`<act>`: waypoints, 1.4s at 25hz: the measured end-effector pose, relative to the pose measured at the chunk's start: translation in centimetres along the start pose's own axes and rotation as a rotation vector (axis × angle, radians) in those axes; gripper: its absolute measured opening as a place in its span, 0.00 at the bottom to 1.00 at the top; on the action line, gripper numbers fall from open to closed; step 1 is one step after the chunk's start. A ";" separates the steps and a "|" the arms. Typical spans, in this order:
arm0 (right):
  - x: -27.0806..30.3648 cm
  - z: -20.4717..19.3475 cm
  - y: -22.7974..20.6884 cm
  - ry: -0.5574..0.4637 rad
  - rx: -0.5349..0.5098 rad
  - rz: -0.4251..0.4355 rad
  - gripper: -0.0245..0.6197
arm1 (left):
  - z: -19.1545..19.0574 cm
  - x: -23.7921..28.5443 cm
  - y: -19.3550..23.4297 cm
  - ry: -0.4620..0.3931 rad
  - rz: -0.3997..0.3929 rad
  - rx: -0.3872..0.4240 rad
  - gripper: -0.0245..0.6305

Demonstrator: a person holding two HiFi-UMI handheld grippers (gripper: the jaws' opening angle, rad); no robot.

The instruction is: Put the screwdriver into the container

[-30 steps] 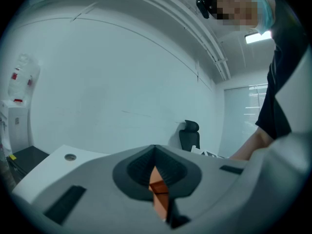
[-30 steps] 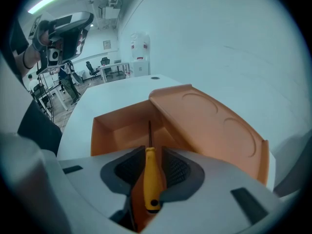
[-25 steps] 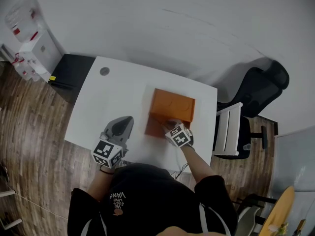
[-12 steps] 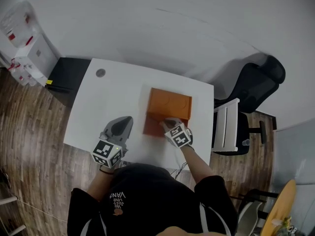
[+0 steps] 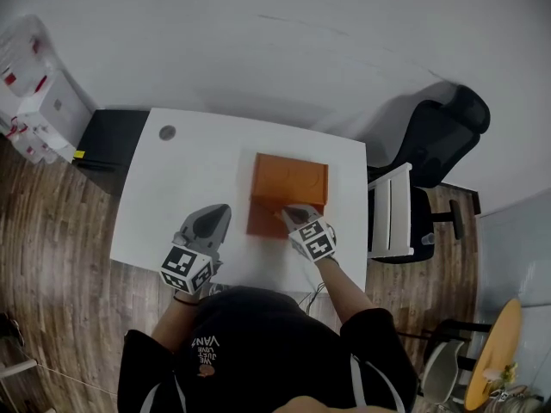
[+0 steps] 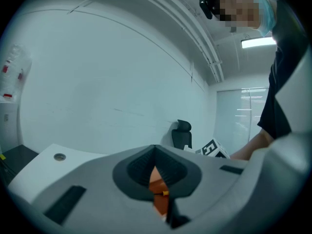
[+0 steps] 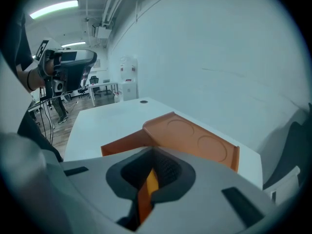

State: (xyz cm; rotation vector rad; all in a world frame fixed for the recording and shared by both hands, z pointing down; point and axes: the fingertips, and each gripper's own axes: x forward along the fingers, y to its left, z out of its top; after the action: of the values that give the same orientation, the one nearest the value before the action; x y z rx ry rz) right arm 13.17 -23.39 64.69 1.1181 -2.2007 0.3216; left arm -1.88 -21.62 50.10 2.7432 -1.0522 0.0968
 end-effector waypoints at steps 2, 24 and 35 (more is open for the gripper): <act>-0.5 0.4 0.0 -0.019 0.009 -0.012 0.06 | 0.0 0.1 -0.1 0.001 -0.011 0.001 0.06; -7.6 3.7 0.1 -0.221 0.088 -0.149 0.06 | 0.0 1.5 -2.8 0.020 -0.154 0.019 0.06; -10.7 4.4 0.7 -0.302 0.137 -0.205 0.06 | -0.2 1.8 -4.0 0.038 -0.214 0.027 0.06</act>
State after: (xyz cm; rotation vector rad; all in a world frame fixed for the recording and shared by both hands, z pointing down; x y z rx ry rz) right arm 15.29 -18.28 54.48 1.5404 -2.3210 0.2289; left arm 2.12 -19.88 49.87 2.8460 -0.7473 0.1306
